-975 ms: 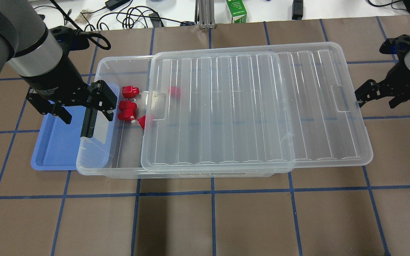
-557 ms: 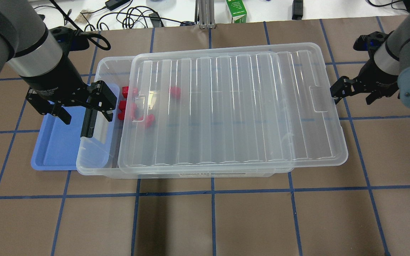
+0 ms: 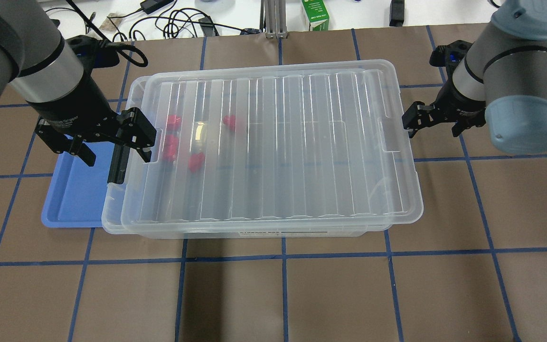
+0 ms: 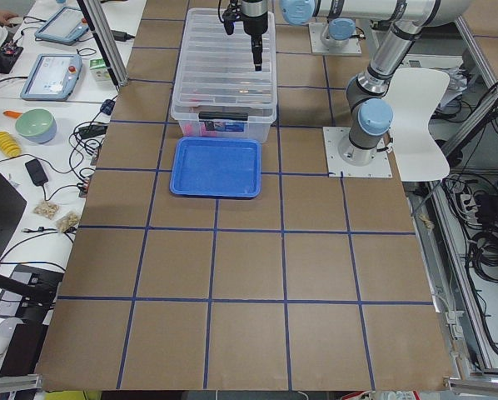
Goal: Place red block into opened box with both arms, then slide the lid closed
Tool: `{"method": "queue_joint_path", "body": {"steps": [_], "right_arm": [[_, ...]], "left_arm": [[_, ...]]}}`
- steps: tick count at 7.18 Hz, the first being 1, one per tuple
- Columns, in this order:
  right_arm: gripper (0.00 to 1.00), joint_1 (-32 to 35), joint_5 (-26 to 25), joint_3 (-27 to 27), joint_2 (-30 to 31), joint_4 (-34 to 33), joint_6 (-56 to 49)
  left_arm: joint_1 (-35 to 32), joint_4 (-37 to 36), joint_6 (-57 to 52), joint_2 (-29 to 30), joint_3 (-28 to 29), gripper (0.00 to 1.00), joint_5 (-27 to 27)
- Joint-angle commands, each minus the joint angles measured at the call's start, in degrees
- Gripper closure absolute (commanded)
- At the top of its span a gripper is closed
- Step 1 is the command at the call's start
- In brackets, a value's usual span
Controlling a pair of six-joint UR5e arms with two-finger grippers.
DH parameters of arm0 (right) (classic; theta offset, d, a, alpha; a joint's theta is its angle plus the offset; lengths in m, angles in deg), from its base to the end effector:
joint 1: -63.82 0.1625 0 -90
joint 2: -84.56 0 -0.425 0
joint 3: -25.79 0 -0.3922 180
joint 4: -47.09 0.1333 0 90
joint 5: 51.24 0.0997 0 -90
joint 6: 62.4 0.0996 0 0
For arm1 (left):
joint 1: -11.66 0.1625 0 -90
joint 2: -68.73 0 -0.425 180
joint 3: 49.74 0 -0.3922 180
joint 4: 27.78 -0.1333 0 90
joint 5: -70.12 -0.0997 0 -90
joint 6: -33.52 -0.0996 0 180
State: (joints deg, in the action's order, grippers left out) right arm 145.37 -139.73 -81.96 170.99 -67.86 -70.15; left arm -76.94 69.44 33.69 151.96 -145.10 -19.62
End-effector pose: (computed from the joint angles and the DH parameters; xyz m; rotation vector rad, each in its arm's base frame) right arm 0.0613 -0.5122 0.3510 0.0178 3.1227 -0.1038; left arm -0.1232 -0.4342 0.4850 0.0433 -3.1316 -0.1588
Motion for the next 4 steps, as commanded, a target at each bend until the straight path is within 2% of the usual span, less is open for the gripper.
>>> {"method": "queue_joint_path", "body": {"steps": [1,3,4], "right_arm": [[0.0,2.11,-0.01,0.0,-0.03,-0.01,2.03],[0.0,2.03,-0.19,1.13,-0.38,-0.27,0.73],[0.0,1.94,-0.88,3.58,-0.56,0.68,0.63]], "left_arm": [[0.0,0.08,0.0,0.0,0.0,0.0,0.0],[0.0,-0.01,0.0,0.09,0.0,0.0,0.18],[0.0,-0.01,0.0,0.09,0.0,0.0,-0.08]]}}
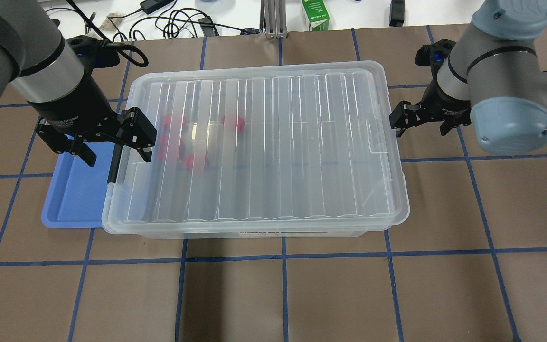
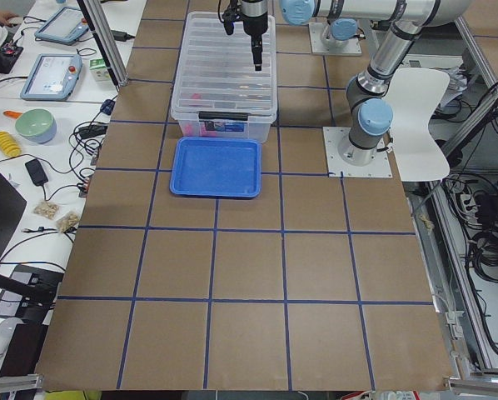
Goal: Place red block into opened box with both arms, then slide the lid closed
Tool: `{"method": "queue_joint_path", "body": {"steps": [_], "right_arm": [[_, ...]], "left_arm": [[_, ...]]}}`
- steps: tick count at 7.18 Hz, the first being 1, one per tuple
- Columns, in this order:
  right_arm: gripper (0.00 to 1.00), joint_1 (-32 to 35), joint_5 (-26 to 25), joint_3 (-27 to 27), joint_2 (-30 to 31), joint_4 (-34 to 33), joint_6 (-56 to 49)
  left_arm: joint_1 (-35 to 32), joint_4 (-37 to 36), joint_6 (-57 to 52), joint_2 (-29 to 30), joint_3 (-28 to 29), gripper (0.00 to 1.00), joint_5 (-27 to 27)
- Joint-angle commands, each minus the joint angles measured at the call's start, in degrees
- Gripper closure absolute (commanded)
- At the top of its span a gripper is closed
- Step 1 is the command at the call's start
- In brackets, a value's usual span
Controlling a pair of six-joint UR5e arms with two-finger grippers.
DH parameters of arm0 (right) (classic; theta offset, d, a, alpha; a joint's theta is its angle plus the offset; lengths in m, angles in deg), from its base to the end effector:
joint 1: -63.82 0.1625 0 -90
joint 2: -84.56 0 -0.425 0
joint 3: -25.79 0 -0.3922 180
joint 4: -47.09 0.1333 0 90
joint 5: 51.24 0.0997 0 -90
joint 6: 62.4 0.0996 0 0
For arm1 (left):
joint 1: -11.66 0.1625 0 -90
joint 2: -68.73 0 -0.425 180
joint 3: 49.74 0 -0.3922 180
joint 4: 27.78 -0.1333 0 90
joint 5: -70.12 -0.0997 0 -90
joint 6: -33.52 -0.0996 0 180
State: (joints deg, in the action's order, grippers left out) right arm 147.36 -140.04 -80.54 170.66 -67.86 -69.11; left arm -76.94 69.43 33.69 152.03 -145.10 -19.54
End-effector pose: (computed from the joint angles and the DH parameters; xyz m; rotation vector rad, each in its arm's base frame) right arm 0.0778 -0.5165 0.3599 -0.0082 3.1275 -0.1318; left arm -0.1233 -0.4346 0.4845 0.0434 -3.1302 -0.1604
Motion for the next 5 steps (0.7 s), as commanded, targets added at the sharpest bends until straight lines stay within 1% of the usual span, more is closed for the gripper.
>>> {"method": "queue_joint_path", "body": {"steps": [1,2,3,4,5], "right_arm": [[0.0,-0.05,-0.58,5.06,0.65,4.69,-0.32],[0.0,0.04,-0.15,8.74,2.48,9.95,0.02],[0.0,0.39,0.12,12.61,4.07,17.14,0.81],[0.0,1.87,0.12,15.69,5.47,22.17,2.47],[0.0,4.58,-0.4,17.9,5.31,24.31,8.14]], "left_arm": [[0.0,-0.01,0.0,0.01,0.0,0.0,-0.25],[0.0,-0.01,0.0,0.01,0.0,0.0,-0.16],[0.0,-0.09,0.0,-0.07,0.0,0.0,-0.34],[0.0,-0.27,0.0,-0.07,0.09,0.0,-0.43],[0.0,-0.27,0.7,1.14,0.96,0.0,-0.6]]}}
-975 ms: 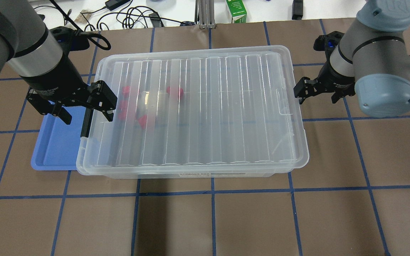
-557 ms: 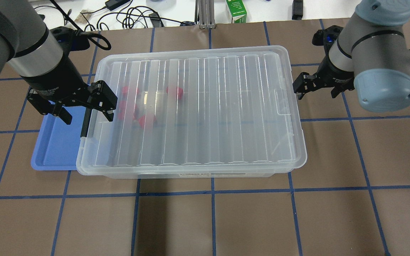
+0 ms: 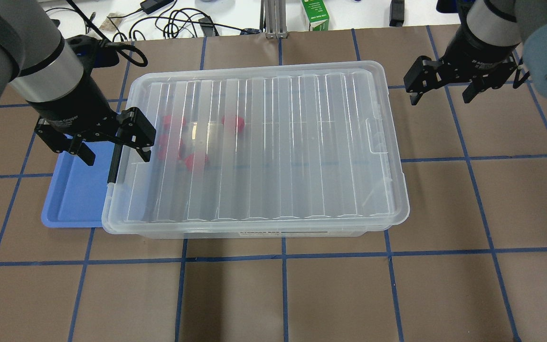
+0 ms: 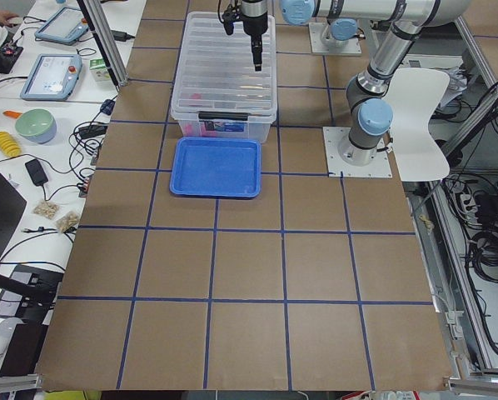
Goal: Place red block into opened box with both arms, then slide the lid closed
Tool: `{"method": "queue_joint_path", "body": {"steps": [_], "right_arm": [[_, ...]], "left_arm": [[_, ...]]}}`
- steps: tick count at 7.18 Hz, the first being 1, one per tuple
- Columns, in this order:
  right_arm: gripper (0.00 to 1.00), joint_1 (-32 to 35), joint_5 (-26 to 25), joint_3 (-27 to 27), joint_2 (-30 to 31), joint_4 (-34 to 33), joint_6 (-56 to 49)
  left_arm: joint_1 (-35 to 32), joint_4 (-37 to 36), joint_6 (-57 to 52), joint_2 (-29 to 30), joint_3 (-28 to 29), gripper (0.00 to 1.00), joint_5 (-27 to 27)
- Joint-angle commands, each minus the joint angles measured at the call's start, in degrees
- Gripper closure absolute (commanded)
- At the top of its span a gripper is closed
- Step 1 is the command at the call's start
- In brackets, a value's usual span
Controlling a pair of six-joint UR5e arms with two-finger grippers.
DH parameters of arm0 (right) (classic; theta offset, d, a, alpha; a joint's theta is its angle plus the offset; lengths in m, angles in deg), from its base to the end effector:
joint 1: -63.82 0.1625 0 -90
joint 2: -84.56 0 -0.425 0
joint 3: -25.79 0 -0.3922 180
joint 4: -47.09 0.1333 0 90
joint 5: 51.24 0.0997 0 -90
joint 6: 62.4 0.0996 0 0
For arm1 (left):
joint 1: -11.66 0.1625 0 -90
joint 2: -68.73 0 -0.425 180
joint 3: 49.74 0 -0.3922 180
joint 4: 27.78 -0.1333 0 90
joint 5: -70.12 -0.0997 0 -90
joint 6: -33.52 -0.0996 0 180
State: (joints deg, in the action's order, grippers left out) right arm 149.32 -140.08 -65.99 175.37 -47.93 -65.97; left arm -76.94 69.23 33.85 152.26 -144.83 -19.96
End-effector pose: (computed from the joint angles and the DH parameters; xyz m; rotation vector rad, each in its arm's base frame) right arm 0.0962 -0.5017 0.4885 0.0242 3.1243 -0.1124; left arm -0.1225 -0.4368 0.4853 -0.0473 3.1370 0.1543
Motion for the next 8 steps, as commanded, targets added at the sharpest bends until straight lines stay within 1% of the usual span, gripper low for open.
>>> {"method": "queue_joint_path", "body": {"steps": [1,3,8], "right_arm": [[0.0,5.43,-0.54,4.41,0.34,5.36,7.24],[0.0,6.17,-0.54,4.42,-1.07,5.54,7.18],[0.0,6.17,0.25,4.16,-0.72,4.93,6.73]], "left_arm": [[0.0,-0.07,0.55,0.67,0.52,0.0,-0.01],[0.0,0.19,0.2,-0.21,0.52,0.0,0.25],[0.0,0.37,-0.07,-0.3,0.7,0.0,0.17]]}}
